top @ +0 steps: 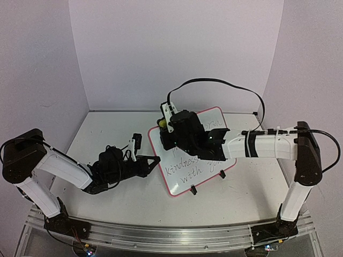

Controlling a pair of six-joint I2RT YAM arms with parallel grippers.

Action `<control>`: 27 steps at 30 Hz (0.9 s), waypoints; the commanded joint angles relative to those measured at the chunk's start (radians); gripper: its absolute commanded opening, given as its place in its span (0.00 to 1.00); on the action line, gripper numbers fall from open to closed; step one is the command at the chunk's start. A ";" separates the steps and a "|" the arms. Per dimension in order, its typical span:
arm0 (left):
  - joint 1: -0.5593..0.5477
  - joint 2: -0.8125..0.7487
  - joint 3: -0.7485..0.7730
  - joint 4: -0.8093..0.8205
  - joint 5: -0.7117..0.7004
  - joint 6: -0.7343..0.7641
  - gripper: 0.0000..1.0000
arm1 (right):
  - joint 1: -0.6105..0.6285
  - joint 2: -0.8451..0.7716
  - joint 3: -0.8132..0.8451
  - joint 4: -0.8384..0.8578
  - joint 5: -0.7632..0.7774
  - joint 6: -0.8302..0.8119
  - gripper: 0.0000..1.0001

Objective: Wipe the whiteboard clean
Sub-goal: Erase the whiteboard at the center of the board.

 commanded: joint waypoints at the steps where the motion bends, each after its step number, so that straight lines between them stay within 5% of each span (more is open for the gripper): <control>1: -0.038 -0.044 0.000 0.039 0.077 0.095 0.00 | 0.023 0.021 -0.086 -0.070 -0.060 0.062 0.00; 9: -0.041 -0.036 0.008 0.041 0.083 0.097 0.00 | 0.023 -0.016 -0.173 -0.070 -0.022 0.092 0.00; 27: -0.053 -0.040 0.008 0.040 0.085 0.100 0.00 | -0.031 0.090 0.123 -0.107 0.011 -0.062 0.00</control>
